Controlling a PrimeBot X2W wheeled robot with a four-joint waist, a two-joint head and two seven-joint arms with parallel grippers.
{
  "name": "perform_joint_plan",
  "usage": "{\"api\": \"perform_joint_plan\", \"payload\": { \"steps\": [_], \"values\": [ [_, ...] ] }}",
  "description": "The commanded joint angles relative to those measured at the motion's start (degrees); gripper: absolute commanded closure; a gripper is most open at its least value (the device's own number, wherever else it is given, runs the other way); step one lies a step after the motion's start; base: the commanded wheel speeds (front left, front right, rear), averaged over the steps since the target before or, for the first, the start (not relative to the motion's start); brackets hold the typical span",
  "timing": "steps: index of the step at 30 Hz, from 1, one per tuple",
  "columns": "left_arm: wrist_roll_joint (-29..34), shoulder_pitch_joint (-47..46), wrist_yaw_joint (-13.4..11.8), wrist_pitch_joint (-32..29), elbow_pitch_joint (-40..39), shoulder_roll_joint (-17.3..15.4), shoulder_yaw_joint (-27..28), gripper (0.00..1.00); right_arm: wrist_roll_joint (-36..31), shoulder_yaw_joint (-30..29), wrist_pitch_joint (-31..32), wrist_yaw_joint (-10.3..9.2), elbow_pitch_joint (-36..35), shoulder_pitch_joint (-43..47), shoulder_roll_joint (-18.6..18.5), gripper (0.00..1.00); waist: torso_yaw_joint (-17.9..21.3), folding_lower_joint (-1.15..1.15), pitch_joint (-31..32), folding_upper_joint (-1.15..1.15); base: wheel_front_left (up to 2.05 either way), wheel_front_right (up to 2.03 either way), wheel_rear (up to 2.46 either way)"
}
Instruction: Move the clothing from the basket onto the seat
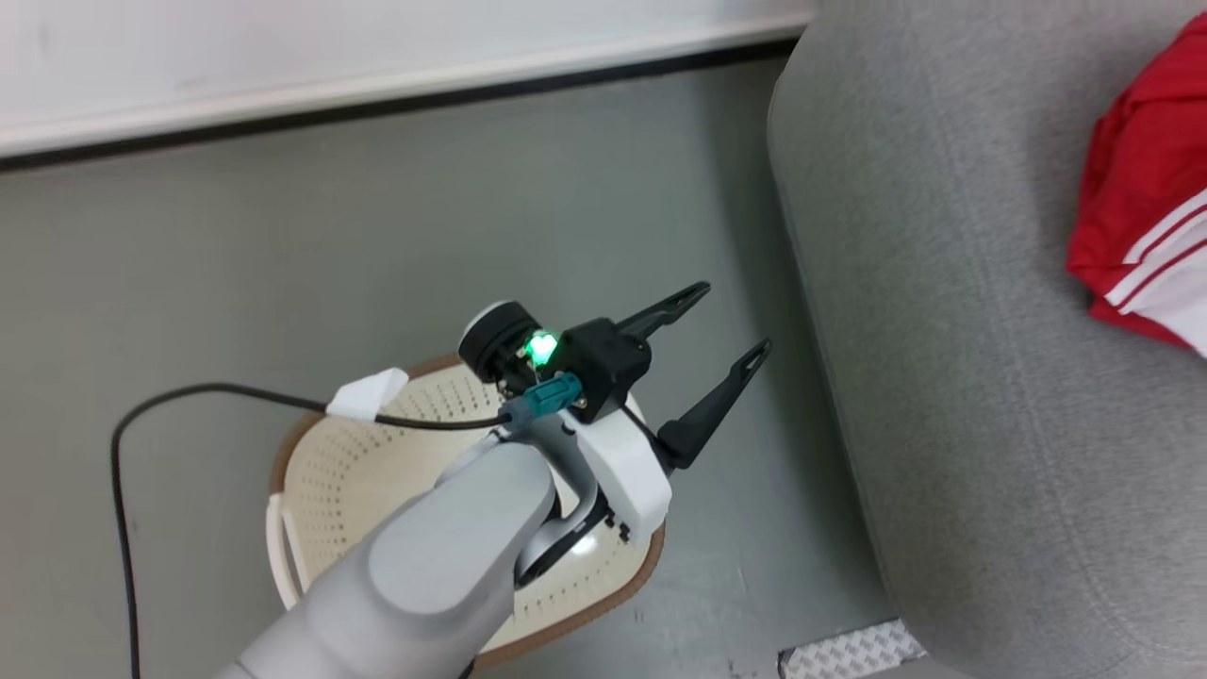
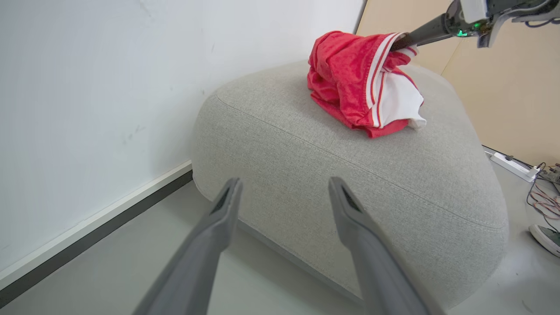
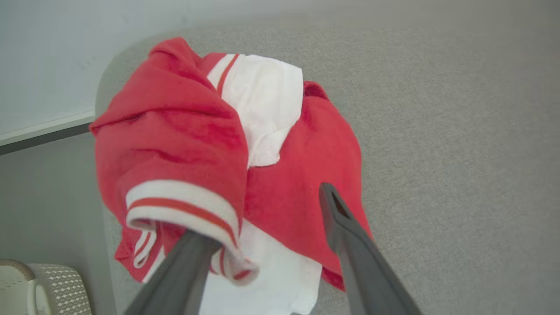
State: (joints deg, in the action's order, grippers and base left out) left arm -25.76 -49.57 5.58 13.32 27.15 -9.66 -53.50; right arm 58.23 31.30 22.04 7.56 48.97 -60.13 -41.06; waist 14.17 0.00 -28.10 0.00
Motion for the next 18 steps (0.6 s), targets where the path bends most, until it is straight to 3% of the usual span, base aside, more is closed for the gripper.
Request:
{"api": "perform_joint_plan", "payload": {
  "steps": [1, 10, 18],
  "values": [
    [-0.7, 1.7, -0.1, 0.8, 0.7, -0.1, 0.4, 0.0, 0.7, 1.1, 1.6, -0.14, -0.4, 1.3, -0.9, 0.0, 1.3, 0.0, 4.0, 0.0, 0.0, 0.0, 0.0],
    [-2.7, 6.6, -1.3, 1.6, 1.6, -0.7, 2.2, 0.0, 3.0, 3.4, 6.4, -0.14, -5.6, 5.2, -3.8, 0.0, 3.0, 0.0, 12.6, 0.0, 0.0, 0.0, 0.0],
    [-4.1, 11.2, -3.2, 1.8, -0.5, -2.2, 5.0, 0.0, 5.9, 0.5, -1.1, -0.14, -19.0, 10.6, -6.8, 0.0, 2.9, 0.0, 19.3, 0.0, 0.0, 0.0, 0.0]
  ]
}}
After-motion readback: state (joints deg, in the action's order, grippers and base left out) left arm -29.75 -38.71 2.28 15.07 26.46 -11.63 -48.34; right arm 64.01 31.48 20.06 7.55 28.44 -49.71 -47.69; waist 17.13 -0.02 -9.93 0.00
